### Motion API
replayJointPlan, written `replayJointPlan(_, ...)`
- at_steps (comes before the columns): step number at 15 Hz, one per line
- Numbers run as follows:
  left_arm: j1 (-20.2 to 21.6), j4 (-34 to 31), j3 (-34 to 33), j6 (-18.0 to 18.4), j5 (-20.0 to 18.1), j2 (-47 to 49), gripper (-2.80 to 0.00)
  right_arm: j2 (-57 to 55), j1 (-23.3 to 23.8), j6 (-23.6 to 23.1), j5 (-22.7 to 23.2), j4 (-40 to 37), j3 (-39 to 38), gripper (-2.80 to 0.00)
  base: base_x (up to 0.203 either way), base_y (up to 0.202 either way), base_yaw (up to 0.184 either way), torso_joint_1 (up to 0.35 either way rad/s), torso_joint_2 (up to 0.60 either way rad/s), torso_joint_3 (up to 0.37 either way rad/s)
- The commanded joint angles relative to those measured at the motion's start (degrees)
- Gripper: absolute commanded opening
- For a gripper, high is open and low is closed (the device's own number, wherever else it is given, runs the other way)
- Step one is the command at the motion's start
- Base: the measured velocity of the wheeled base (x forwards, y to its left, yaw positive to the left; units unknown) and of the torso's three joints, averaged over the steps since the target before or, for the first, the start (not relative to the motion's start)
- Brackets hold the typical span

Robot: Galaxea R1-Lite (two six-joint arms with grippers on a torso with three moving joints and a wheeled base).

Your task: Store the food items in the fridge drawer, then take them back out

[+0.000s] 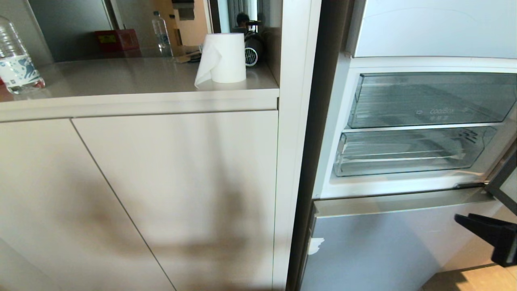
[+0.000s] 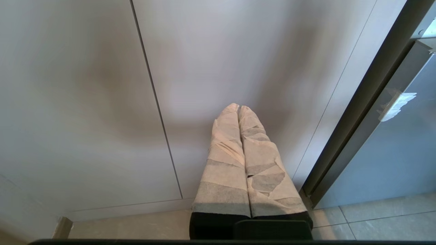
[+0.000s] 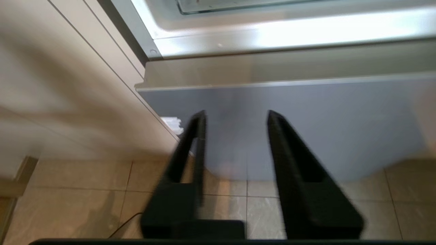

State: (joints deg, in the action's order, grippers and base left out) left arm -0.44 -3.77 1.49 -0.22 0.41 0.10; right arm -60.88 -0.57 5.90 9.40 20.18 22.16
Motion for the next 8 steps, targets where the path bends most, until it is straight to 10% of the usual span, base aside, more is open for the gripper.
replayJointPlan(1,0.00,-0.01,0.01,-0.04,-0.03,0.08,-2.80,-15.44,-1.47,-0.53,0.52,8.16,0.80,0.00,0.000,0.000,0.000,0.000,0.00,0.000)
replayJointPlan(8,0.00,-0.01,0.01,-0.04,-0.02,0.00,-2.80,-36.55,-8.05,-1.83,0.06,32.94,5.51,0.00,0.000,0.000,0.000,0.000,0.00,0.000)
